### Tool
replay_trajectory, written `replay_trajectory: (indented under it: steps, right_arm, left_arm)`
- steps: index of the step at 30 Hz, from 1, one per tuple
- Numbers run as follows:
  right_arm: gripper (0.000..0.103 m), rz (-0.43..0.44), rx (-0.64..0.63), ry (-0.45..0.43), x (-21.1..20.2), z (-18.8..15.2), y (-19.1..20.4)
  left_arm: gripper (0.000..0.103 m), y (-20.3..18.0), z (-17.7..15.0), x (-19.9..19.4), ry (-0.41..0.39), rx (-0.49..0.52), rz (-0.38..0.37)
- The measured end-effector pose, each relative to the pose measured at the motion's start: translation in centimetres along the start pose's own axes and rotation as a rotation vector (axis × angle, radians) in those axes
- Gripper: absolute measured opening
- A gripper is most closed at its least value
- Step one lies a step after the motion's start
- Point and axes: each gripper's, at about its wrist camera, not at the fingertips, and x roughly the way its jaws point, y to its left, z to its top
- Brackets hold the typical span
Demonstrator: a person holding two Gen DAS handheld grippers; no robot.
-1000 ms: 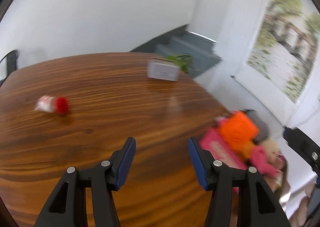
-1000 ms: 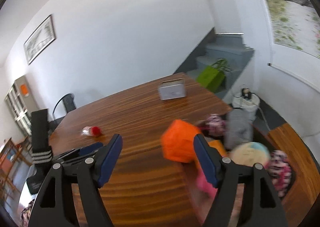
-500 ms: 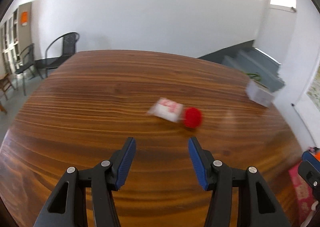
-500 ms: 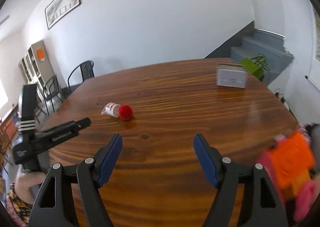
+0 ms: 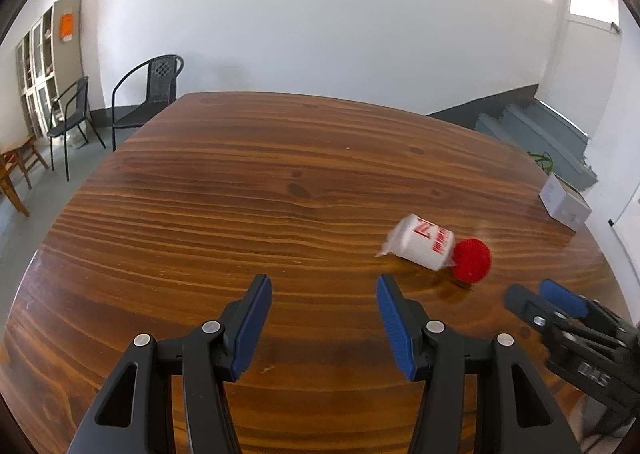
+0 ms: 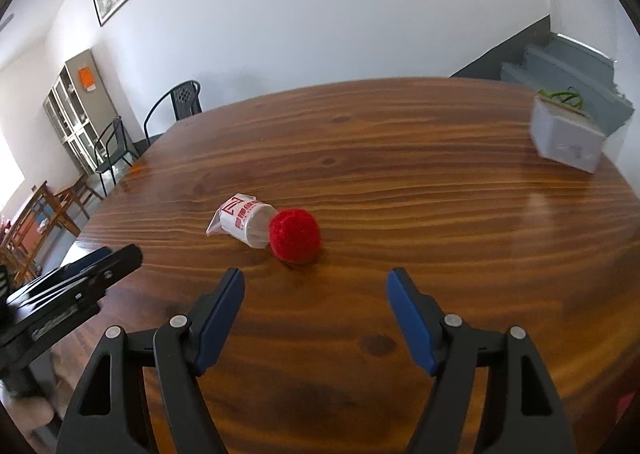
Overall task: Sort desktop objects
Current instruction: 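Move both grippers back toward the red ball and white cup, then grasp the red pompom ball with the right gripper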
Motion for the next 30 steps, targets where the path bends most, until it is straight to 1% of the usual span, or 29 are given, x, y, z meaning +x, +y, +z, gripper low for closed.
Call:
replay_trajectory:
  steps: [5,8,10,12,17,18,19,20,21,24,30]
  right_arm:
    - [0.075,0.022,0.009,0.033,2.9,1.2,0.6]
    - [0.063,0.024,-0.012,0.06,4.4,1.5,1.2]
    - [0.045,0.038,-0.013,0.085,5.2,1.4,1.2]
    - [0.036,0.032,-0.011,0.091,5.1,1.3,0.8]
    - [0.035,0.016,0.01,0.057,3.4,1.4,-0.7]
    - [0.035,0.013,0.014,0.05,3.0,1.4,-0.9]
    - [0.035,0.01,0.018,0.043,2.7,1.4,-1.2]
    - [0.035,0.007,0.022,0.036,2.3,1.4,-1.5]
    - [0.035,0.004,0.026,0.029,2.0,1.4,-1.8]
    - [0.035,-0.005,0.039,0.008,0.9,1.4,-2.7]
    - [0.035,-0.01,0.065,-0.01,-0.3,1.4,-4.0]
  left_arm:
    - [0.056,0.2,0.0,0.5,0.008,0.0,0.0]
    - [0.056,0.0,0.0,0.9,0.014,0.008,-0.001]
    - [0.056,-0.1,0.0,1.2,0.018,0.013,-0.002]
    - [0.056,-0.4,0.0,1.3,0.019,0.021,-0.006]
    - [0.056,-2.1,0.2,1.6,0.006,0.062,-0.024]
    - [0.058,-2.5,0.3,1.7,0.003,0.071,-0.027]
    - [0.061,-2.9,0.4,1.8,0.0,0.081,-0.03]
    - [0.07,-3.5,0.5,1.8,-0.006,0.093,-0.037]
    - [0.073,-4.1,0.7,1.9,-0.014,0.108,-0.047]
    - [0.073,-6.0,1.2,2.2,-0.038,0.153,-0.076]
    - [0.073,-8.9,2.1,4.7,-0.028,0.283,-0.094]
